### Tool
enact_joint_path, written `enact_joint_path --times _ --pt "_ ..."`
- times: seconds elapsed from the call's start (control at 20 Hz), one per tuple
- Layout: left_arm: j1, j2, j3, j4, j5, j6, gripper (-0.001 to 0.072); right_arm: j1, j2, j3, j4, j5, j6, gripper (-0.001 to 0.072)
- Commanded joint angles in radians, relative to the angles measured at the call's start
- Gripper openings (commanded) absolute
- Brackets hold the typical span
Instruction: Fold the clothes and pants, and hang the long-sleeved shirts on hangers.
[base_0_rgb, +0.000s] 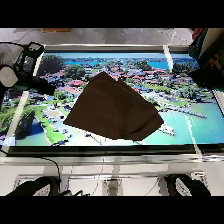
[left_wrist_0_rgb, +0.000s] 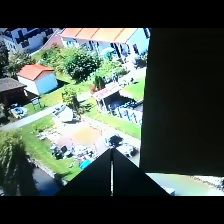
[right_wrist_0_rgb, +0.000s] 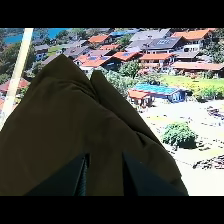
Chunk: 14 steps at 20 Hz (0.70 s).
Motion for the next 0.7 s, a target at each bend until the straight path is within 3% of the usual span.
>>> enact_joint_path --times 0.0,0.65 --pt "0.001 0.000 -0.003 0.000 0.000 0.000 0.0011 0.000 0.001 -0.001 0.000 0.002 0.000 0.0238" --pt "0.001 -0.006 -0.005 0.000 0.033 0.000 0.0011 0.000 0.001 -0.001 0.000 -0.001 0.000 0.0238"
